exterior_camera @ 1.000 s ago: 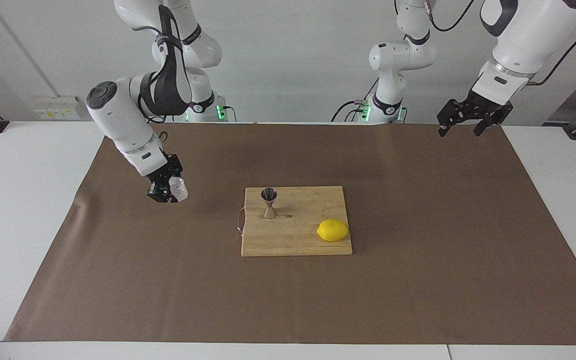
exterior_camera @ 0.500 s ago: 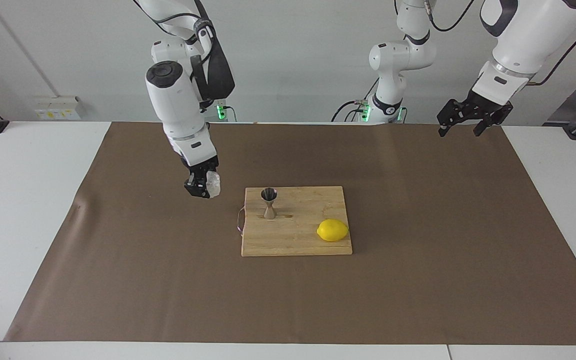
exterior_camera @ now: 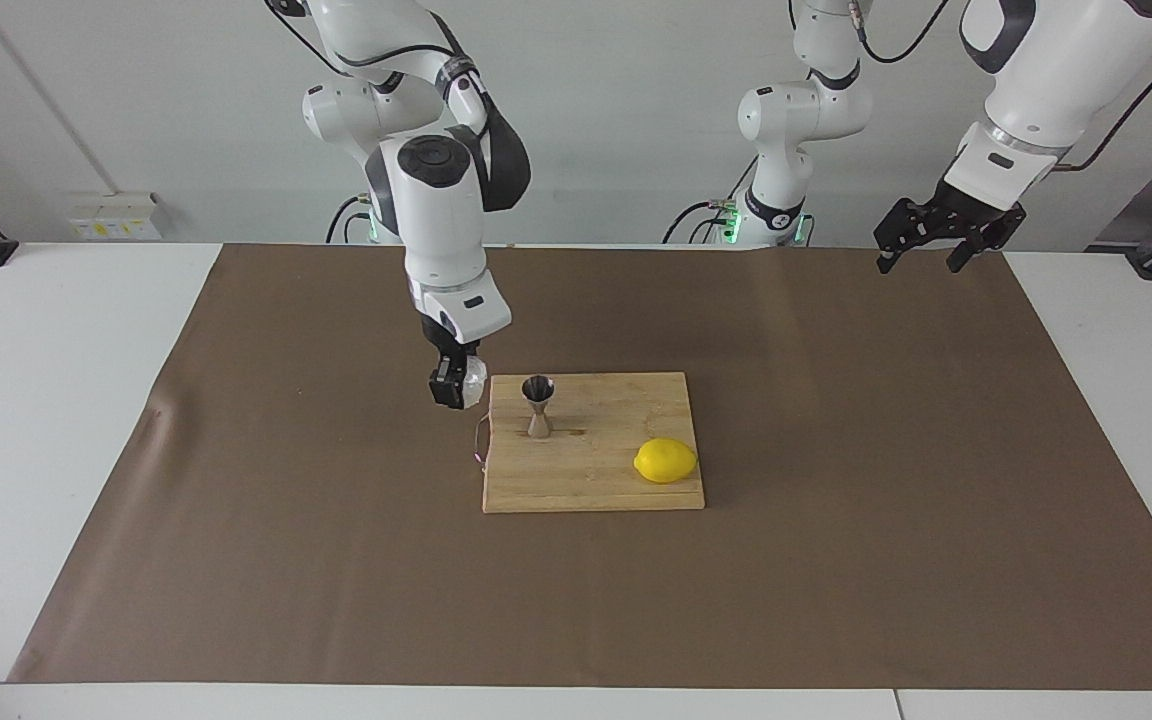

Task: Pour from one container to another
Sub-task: 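Lift the white cup with the right gripper and carry it over the metal cup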

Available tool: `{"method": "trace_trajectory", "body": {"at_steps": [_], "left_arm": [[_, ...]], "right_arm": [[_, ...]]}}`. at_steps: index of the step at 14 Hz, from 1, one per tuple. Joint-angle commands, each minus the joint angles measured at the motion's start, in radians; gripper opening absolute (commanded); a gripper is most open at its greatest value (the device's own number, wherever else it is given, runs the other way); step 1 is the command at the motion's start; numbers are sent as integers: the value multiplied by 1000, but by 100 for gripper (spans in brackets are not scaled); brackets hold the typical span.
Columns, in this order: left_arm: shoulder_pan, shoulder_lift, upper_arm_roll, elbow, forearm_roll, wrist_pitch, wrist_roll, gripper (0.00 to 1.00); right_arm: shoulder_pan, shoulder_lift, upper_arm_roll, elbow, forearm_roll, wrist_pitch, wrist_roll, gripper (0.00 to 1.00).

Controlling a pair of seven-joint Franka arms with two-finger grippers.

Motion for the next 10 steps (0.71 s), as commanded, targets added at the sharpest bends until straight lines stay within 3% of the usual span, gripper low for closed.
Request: {"method": "trace_trajectory", "body": {"at_steps": [1,3,10], "left_arm": [[15,5,-9,13,-10,-18,1,100],[15,5,-9,13,-10,-18,1,100],[15,5,-9,13,-10,-20,1,100]], "right_arm": [[42,73,-1,109,-81,-71,17,0],[86,104,-1,160,-145,-129,20,0],[143,128,-1,160,-297,-148,27,0]]}}
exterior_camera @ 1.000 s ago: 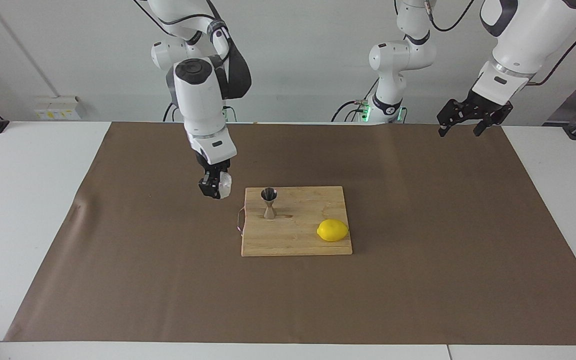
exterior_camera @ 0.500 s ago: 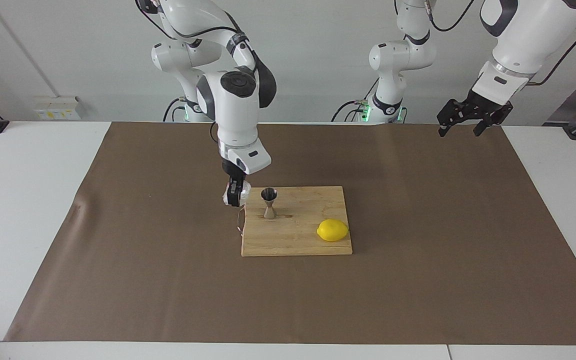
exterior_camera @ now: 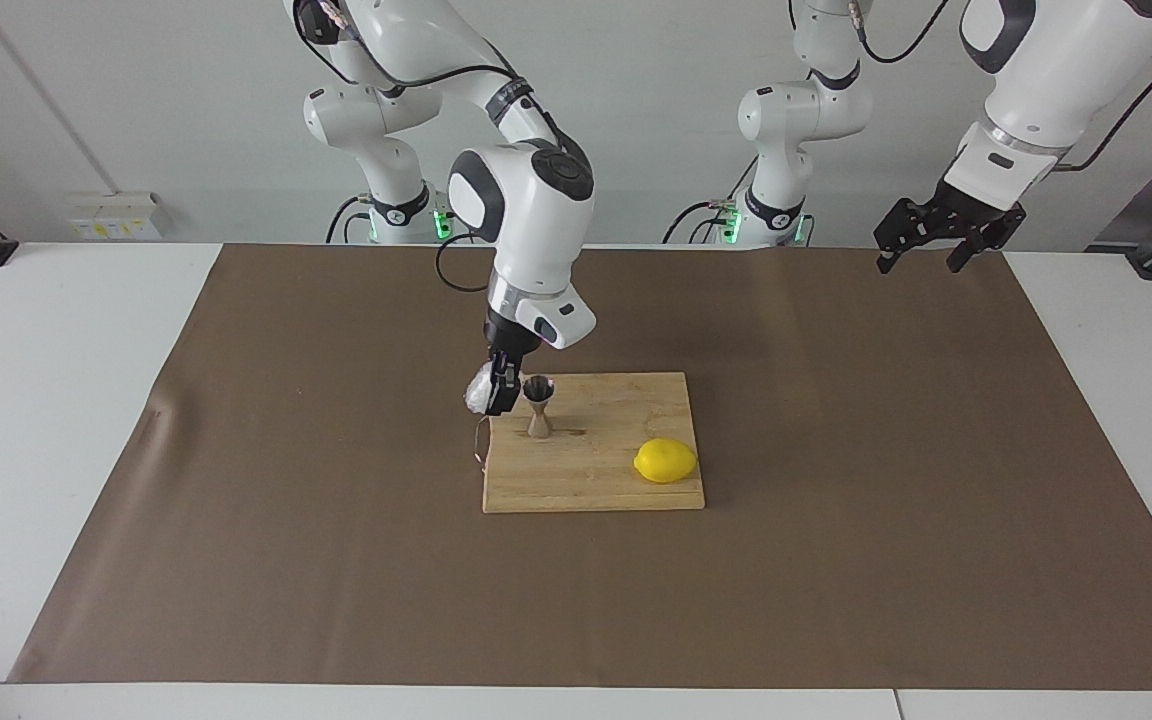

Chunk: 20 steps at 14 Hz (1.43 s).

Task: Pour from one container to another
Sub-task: 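Lift the white cup with the right gripper and carry it over the metal cup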

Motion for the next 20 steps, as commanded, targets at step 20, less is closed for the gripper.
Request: {"method": "trace_trajectory", "body": {"at_steps": [20], "left_arm": [[15,5,-9,13,-10,-20,1,100]], "right_arm": [[105,-35,10,-121,-334,-67,12,0]]}}
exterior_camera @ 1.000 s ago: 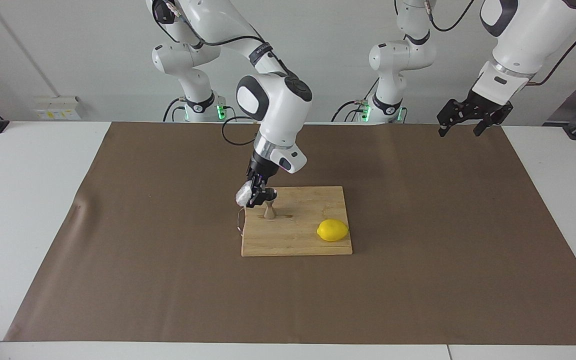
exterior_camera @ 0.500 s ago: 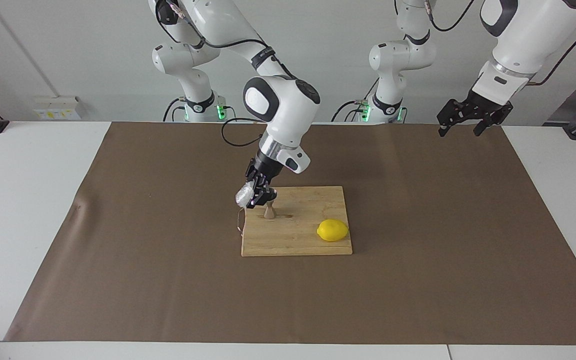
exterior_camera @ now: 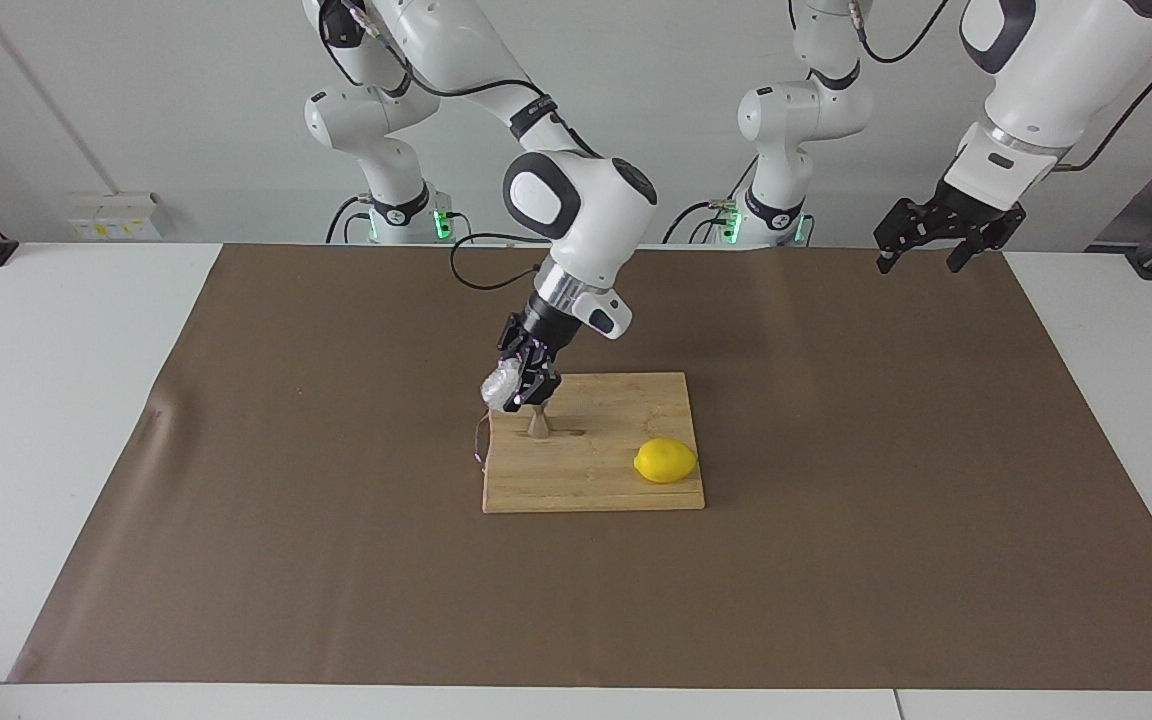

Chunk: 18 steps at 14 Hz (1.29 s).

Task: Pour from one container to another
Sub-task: 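Lift the white cup with the right gripper and carry it over the metal cup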

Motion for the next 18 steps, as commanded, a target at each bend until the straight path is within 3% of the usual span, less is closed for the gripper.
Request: {"method": "trace_trajectory", "body": {"at_steps": [1,11,14,18], "left_arm": [[15,5,-9,13,-10,-19,1,100],[15,5,-9,13,-10,-19,1,100],[15,5,-9,13,-10,-21,1,100],[15,5,-9,13,-10,-21,1,100]], "right_arm": [[-1,-48,5,-62,-55,-15,11,0],[25,-48,5,-74,-111,18,36,0],[37,-53,7,-74,-112,-24,148,0],[42,-51,7,-76,-117,-20,156,0]]}}
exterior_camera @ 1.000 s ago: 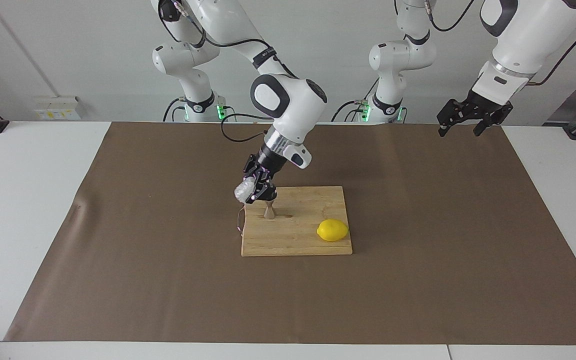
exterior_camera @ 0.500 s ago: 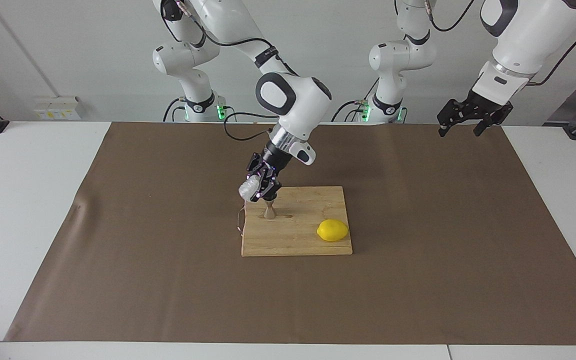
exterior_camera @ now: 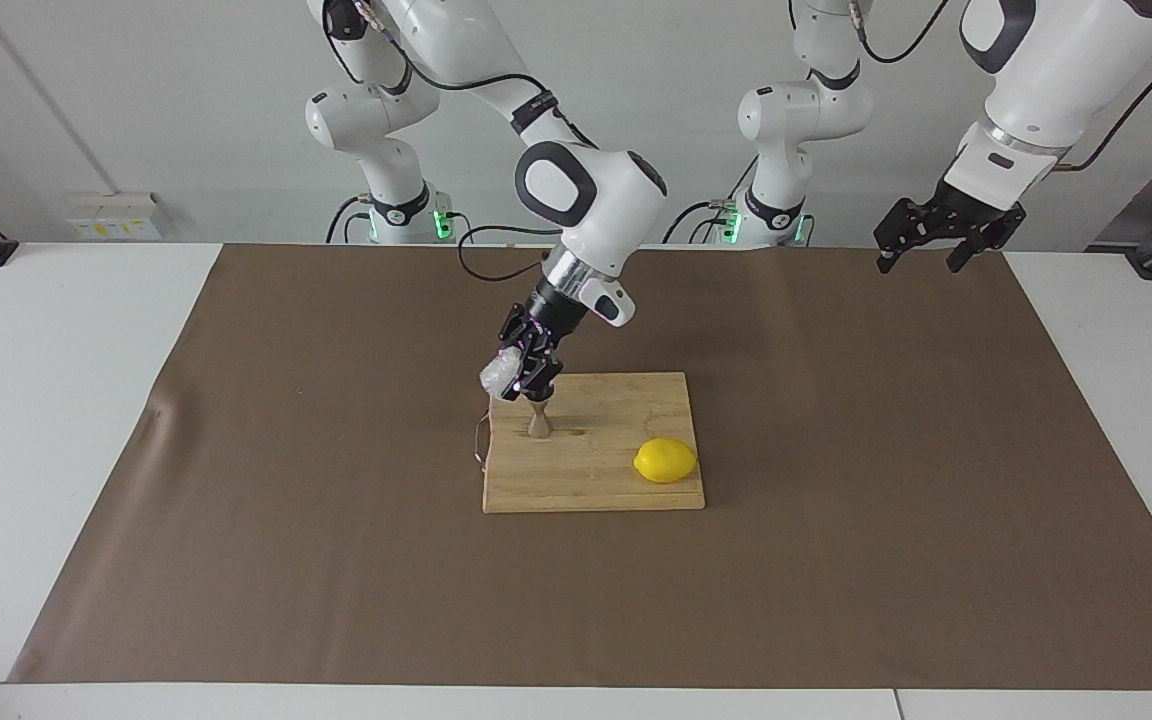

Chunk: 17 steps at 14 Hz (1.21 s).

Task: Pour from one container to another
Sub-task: 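Lift the white cup with the right gripper and carry it over the metal cup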

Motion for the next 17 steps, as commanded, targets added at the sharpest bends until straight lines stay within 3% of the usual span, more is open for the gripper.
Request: {"method": "trace_trajectory", "body": {"at_steps": [1,17], "left_arm": [[15,5,-9,13,-10,-19,1,100],[15,5,-9,13,-10,-19,2,100]], "right_arm": [[-1,-27,5,-33,-39,-15,26,0],[-8,-27,3,-38,-109,25,63,0]]}}
